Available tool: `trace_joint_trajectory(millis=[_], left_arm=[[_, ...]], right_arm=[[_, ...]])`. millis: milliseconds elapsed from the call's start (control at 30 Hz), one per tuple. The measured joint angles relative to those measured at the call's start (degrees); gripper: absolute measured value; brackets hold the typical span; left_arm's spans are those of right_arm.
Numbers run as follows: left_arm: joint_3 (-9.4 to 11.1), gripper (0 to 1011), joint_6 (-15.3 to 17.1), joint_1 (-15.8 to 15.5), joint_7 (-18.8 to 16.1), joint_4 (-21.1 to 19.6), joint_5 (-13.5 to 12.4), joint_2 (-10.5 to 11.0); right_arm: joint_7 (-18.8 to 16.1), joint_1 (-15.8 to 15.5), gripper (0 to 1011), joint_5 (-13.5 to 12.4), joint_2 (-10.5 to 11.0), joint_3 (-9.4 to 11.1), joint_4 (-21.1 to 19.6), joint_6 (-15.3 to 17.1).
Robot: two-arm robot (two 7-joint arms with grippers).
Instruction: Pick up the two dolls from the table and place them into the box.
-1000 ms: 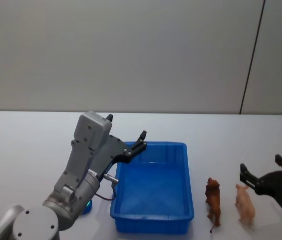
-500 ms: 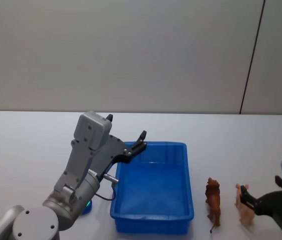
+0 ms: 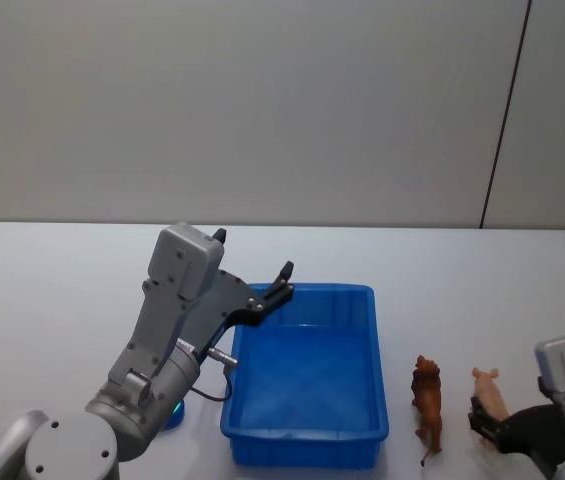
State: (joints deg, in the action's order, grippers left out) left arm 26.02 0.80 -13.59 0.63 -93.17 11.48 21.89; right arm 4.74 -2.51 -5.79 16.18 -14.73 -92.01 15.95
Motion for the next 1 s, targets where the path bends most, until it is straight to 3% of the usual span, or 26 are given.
trace_joint_trajectory(millis=[500,833,1000], left_arm=[[0.00,1001,0.00,0.00,0.00,0.00,0.00,0.00],[0.00,1001,0.00,0.00,0.00,0.00,0.00,0.00],[0.00,1001,0.00,0.00,0.00,0.00,0.00,0.00]], right_arm=[[-1.22,1.80,998,1.47,-2.14,-0.83,4.38,-0.50],[-2.30,2.85,781,1.25,-3.17,-0.89,6.95,-0.55],[-2.47,3.09,589,0.91,-3.42,-0.77,7.67,-0.49]])
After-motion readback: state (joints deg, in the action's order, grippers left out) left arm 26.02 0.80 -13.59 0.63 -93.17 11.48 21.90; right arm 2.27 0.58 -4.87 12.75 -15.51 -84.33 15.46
